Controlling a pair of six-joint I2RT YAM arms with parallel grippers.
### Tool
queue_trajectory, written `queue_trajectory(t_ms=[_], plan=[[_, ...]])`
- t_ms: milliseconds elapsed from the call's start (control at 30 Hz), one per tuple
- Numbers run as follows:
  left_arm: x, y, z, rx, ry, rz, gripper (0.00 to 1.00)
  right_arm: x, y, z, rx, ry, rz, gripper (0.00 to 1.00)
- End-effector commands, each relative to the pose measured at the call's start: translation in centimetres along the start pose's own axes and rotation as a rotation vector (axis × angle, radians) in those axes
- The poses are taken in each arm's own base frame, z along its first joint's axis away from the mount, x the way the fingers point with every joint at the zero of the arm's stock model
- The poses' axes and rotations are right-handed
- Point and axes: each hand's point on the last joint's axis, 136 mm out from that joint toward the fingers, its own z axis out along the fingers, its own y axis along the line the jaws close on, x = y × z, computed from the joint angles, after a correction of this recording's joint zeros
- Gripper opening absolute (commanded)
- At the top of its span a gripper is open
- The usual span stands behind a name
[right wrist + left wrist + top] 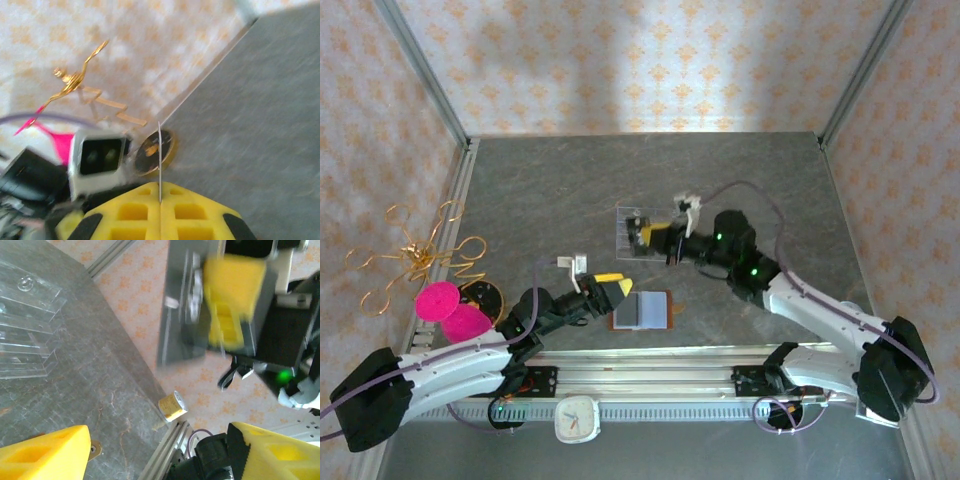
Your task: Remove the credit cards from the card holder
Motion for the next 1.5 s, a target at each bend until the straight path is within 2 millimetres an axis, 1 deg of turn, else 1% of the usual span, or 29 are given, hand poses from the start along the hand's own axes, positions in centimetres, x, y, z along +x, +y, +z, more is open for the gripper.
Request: queue_trajectory(t_ms=[0, 33, 133, 167, 200, 333, 467, 667, 833, 1133, 1300, 1467], plan=[[-1.0, -0.8, 0.2, 0.001, -0.026, -0.010, 0.78, -0.7, -3.0, 0.3, 0.115, 0.119, -0.193, 0.00], [-1.0, -0.7, 0.2, -0.009, -0.020, -0.010, 0.84, -0.7, -4.1, 0.7, 0.145, 0.165, -0.229, 0.00], [-0.9, -0.4, 0.2, -0.037, -0.005, -0.005, 0.89, -1.7, -6.1, 1.3, 0.187, 0.248, -0.321, 0.00], [-0.8, -0.2, 0.1, -0.050, -0.003, -0.007, 0.96, -1.9, -6.4, 1.6, 0.181, 0.282, -0.352, 0.00], [-0.9, -0.1, -0.1, -0.060, -0.006, -0.007, 0.99, -1.9, -6.8, 2.1, 0.167, 0.314, -0.375, 0.00], [-1.7, -0.5, -0.5, -0.084, -0.024, 0.007, 0.99, -2.8, -7.9, 3.5, 0.167, 0.399, -0.486, 0.00], [-2.3, -0.8, -0.5, -0.114, -0.016, 0.033, 0.99, -2.1, -9.7, 5.2, 0.142, 0.522, -0.572, 0.00], [-2.6, -1.2, -0.5, -0.120, -0.011, 0.046, 0.99, -1.0, -12.1, 8.2, 0.072, 0.677, -0.615, 0.00], [-3.2, -0.9, -0.6, -0.170, -0.016, 0.073, 0.99, -0.4, -13.5, 9.8, 0.031, 0.754, -0.656, 0.00], [-3.6, -0.3, -0.7, -0.233, -0.016, 0.099, 0.99, 0.7, -15.4, 10.8, 0.017, 0.816, -0.701, 0.00], [-3.7, 0.1, -0.7, -0.251, -0.022, 0.104, 0.99, 1.8, -16.4, 10.9, 0.020, 0.849, -0.692, 0.00], [-3.7, 0.5, -0.7, -0.261, -0.023, 0.104, 0.99, 2.4, -17.6, 11.1, 0.051, 0.867, -0.691, 0.00]])
